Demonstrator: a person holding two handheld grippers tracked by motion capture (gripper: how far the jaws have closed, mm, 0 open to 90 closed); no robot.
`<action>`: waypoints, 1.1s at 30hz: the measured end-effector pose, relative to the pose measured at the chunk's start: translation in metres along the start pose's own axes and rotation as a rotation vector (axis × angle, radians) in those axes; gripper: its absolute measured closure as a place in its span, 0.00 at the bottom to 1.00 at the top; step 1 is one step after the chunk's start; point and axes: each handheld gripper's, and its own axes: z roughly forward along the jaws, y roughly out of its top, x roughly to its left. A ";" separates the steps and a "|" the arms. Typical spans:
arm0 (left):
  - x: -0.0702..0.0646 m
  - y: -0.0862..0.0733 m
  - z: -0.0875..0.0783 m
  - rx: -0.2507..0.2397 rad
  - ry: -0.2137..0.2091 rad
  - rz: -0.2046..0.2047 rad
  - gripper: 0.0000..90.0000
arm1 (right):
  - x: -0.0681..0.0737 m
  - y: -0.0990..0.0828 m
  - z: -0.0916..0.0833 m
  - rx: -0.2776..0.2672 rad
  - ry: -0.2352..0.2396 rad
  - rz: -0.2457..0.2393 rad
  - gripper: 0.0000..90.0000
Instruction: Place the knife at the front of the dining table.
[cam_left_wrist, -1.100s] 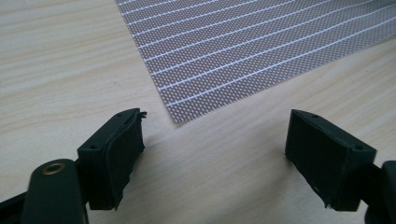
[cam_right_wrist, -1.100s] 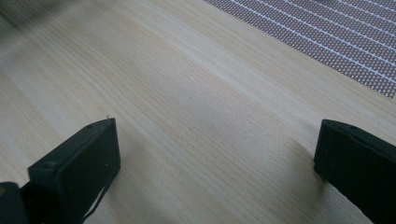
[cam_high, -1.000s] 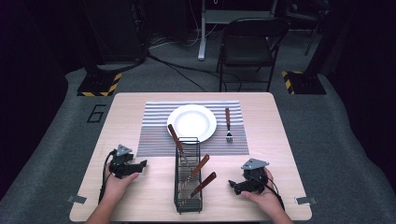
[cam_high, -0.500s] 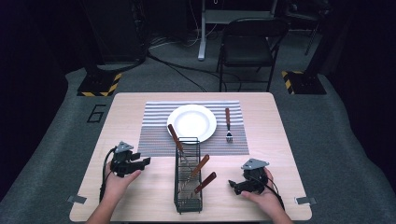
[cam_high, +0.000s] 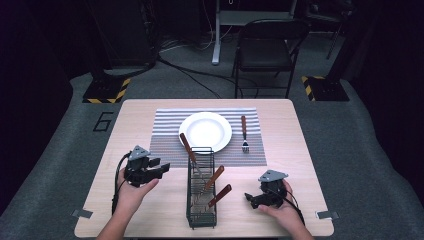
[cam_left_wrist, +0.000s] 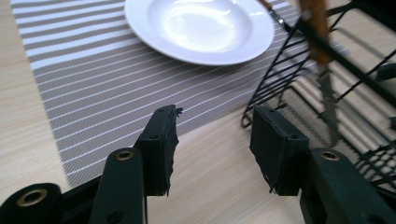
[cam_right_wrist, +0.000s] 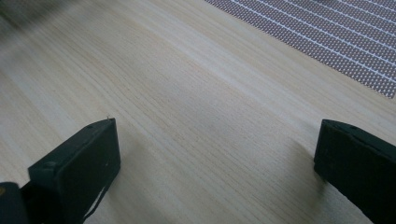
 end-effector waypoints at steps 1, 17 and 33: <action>-0.003 0.002 0.000 -0.004 -0.008 -0.004 0.56 | 0.000 0.000 0.000 0.000 0.000 0.000 0.00; -0.027 0.026 0.013 -0.042 -0.106 -0.006 0.48 | 0.000 0.000 0.000 0.000 0.000 0.000 0.00; -0.036 0.040 0.047 -0.032 -0.140 -0.029 0.50 | -0.001 0.000 0.000 0.000 0.004 -0.005 0.00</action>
